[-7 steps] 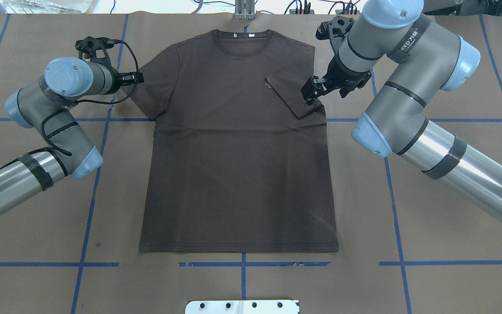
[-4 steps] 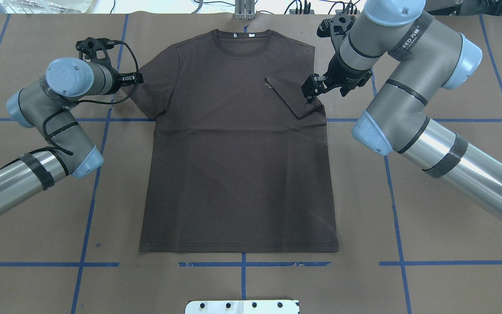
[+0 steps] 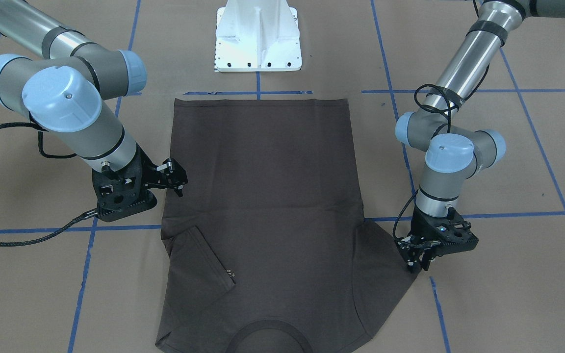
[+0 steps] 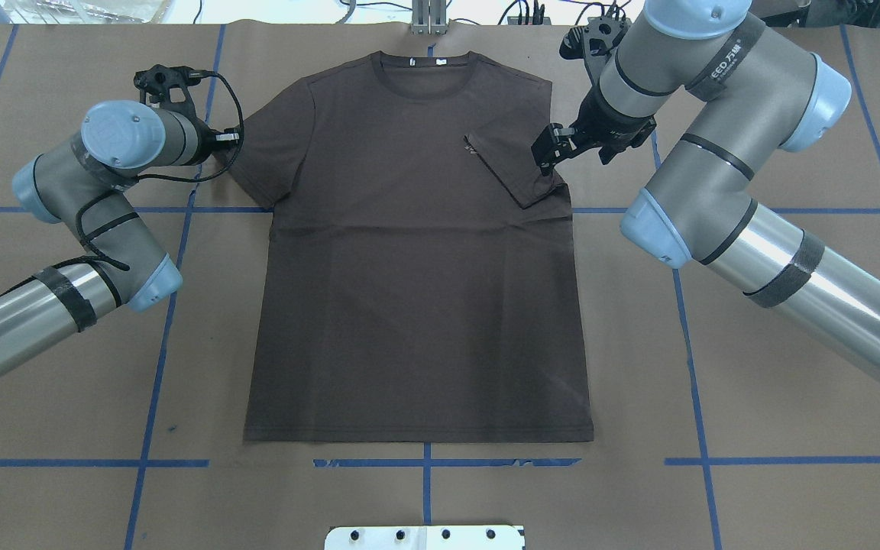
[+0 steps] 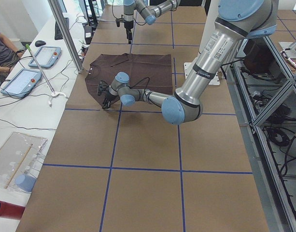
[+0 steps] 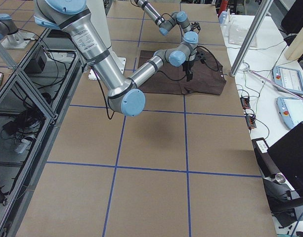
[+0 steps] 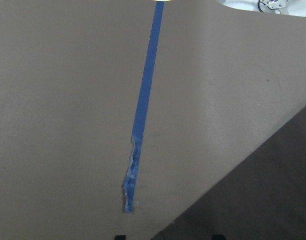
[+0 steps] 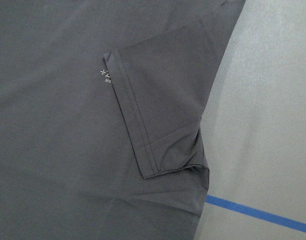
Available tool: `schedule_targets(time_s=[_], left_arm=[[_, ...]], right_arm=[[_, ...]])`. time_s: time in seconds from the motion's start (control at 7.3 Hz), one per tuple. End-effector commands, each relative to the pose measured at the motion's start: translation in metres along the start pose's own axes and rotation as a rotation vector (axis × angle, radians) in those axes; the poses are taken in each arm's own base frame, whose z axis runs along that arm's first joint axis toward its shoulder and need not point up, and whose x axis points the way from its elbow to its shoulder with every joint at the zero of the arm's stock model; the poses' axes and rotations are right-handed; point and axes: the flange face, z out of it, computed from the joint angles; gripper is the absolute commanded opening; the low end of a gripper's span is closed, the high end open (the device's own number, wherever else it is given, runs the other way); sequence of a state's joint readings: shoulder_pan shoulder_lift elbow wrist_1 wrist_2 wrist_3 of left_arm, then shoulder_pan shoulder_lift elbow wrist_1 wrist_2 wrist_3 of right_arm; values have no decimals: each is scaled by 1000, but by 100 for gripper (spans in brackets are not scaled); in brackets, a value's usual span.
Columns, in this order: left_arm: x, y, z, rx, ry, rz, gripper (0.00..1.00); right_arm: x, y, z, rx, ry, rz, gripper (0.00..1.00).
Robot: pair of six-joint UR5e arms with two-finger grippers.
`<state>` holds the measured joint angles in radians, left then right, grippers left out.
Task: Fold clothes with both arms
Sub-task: 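Fold the sleeve onto the shirt with the right gripper while the left arm approaches, then fold the other sleeve inward onto the shirt body with the left gripper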
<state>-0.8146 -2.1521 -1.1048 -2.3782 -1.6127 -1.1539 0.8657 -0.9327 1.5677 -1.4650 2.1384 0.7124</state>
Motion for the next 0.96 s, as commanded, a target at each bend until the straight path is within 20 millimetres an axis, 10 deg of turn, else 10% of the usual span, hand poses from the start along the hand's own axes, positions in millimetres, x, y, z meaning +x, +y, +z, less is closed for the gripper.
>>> schedule_targets(time_s=[0.0,0.27,0.68,0.82], left_arm=[[5,-2,-3,2,8,2,0],[35,-14,-23,-2,37,4,0],[171,-61,-78,-43,71,-128,0],[205,-49,-80,-76,93,-152,0]], right_arm=[[0,0,0,1,0,1,100],[2,0,1,0,1,2,100],[1,1,0,-9,-14,3,100],[2,1,-1,-8,-14,4,100]])
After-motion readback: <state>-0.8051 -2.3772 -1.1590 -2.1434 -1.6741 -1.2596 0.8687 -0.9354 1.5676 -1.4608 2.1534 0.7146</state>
